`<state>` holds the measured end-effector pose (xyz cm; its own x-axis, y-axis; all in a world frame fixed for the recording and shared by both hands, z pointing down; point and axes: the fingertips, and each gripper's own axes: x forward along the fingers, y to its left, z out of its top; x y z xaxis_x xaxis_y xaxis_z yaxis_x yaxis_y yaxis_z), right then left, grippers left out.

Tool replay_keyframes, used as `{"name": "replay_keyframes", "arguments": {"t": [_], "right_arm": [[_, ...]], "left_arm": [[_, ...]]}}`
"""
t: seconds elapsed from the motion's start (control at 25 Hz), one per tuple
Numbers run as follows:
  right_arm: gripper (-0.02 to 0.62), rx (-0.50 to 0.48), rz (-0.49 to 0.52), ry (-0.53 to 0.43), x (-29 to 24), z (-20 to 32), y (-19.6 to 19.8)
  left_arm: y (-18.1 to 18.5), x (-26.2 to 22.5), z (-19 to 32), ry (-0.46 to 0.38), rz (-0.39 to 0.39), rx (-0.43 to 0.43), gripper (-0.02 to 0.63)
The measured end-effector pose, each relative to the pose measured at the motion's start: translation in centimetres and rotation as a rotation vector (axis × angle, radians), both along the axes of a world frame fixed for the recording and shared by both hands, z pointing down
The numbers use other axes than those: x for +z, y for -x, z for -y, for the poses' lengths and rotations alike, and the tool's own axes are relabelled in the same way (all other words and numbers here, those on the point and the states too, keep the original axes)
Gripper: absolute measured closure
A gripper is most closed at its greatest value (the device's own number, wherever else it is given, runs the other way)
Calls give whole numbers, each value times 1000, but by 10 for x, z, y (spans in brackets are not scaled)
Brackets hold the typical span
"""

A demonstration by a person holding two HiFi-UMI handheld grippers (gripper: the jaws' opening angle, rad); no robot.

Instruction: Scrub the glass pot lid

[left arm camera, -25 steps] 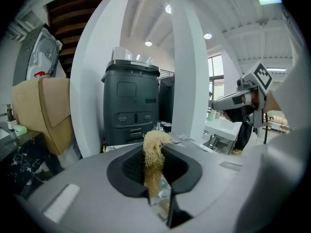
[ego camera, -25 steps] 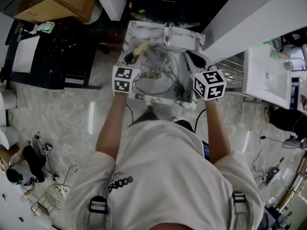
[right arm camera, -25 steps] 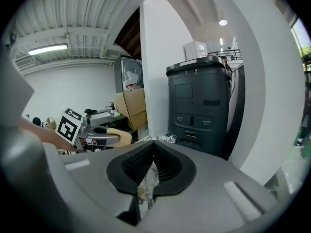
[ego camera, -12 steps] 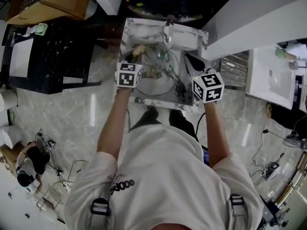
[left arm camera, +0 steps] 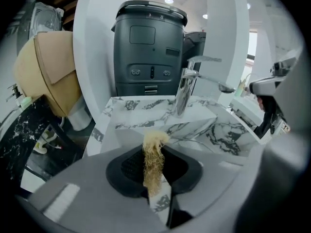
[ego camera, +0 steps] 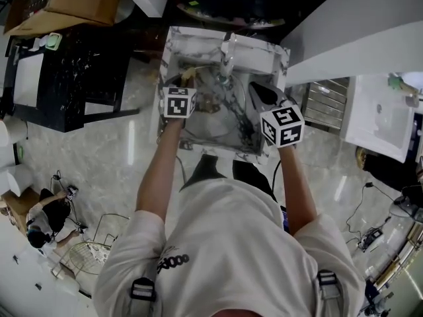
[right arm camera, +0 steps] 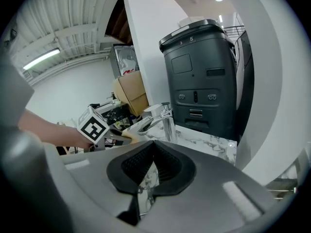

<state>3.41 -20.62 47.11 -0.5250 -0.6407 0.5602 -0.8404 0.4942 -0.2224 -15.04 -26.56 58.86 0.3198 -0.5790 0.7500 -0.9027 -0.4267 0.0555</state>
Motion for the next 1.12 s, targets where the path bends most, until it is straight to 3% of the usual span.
{"name": "replay_keyframes", "arguments": {"t": [0.36, 0.56, 0.76, 0.92, 1.12], "right_arm": [[592, -43, 28, 44, 13, 8, -5], [592, -57, 35, 51, 20, 13, -5], [592, -57, 43, 63, 25, 14, -8], [592, -44, 43, 65, 29, 14, -14], [592, -26, 46, 69, 31, 9, -19]], "left_arm": [[9, 42, 14, 16, 194, -42, 555], [15, 66, 15, 33, 332, -3, 554], [18, 74, 21, -8, 453, 31, 555], [6, 79, 22, -20, 467, 72, 555], [-13, 81, 18, -30, 417, 56, 551]]}}
